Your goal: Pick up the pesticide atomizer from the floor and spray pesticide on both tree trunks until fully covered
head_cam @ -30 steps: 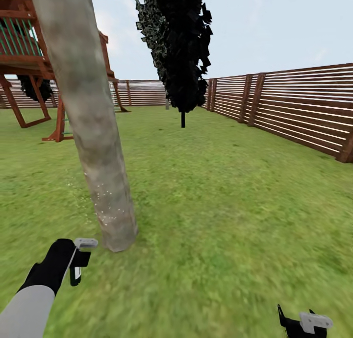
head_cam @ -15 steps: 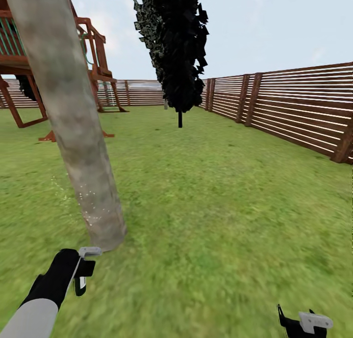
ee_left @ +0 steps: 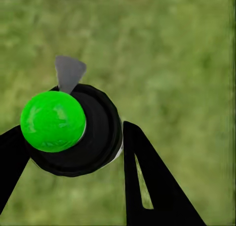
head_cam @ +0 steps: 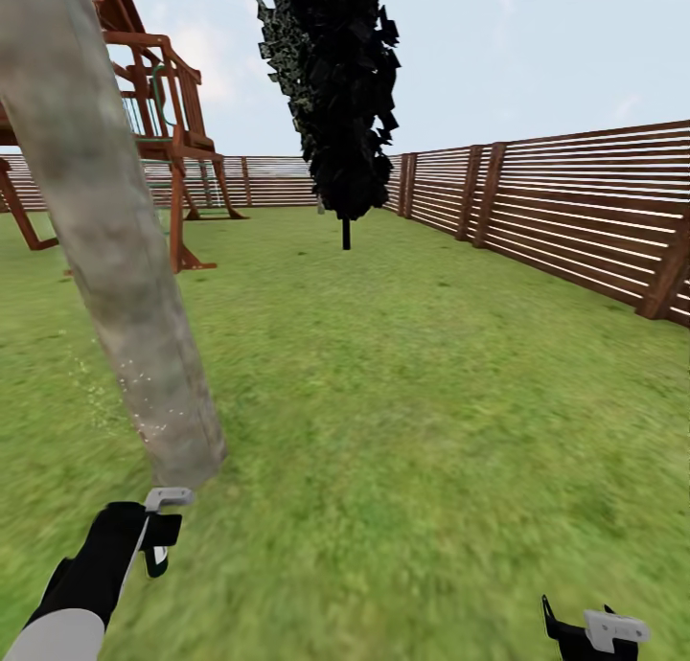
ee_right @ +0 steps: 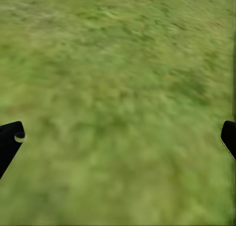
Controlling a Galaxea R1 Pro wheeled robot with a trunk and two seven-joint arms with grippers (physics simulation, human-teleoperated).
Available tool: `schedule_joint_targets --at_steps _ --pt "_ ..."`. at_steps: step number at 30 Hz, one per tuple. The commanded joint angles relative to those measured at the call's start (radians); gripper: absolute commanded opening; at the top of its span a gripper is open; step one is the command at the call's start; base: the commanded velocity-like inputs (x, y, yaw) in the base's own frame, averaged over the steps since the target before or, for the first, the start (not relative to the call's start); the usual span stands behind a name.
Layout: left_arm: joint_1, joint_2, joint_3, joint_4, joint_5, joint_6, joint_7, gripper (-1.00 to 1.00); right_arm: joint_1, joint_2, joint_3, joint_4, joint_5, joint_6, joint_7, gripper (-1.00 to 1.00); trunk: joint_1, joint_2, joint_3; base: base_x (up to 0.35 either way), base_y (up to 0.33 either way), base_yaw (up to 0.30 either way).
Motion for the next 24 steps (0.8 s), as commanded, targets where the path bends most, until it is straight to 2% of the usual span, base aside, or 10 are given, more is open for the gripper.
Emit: schedule_joint_targets --at_steps 1,6,13,18,24 --pt "0.0 0.0 0.002 -0.002 0.0 0.0 0.0 -1.0 0.0 0.0 0.0 0.0 0.0 0.0 0.0 1.0 0.0 0.0 0.0 0.001 -0.272 0.0" --pt "0.0 0.001 0.006 -0.005 0.0 -0.004 0.0 -1.0 0.0 0.0 0.0 -0.001 -0.001 0.0 0.0 1.0 0.0 0.0 0.0 0.165 -0.21 0.033" --pt "0.0 -0.001 0.007 -0.002 0.002 -0.006 0.0 -1.0 0.0 0.0 0.001 0.001 0.0 0.0 0.0 1.0 0.0 0.0 0.0 0.266 -0.162 0.257" --pt "0.001 -0.002 0.004 0.013 0.062 -0.008 0.001 -1.0 0.0 0.0 0.0 0.0 0.0 0.0 0.0 1.0 0.0 0.0 0.0 0.253 -0.147 0.278" --pt "0.002 0.0 0.006 0.011 0.072 -0.008 0.001 -1.0 0.0 0.0 0.0 0.0 0.0 0.0 0.0 1.0 0.0 0.0 0.0 0.235 -0.157 0.278"
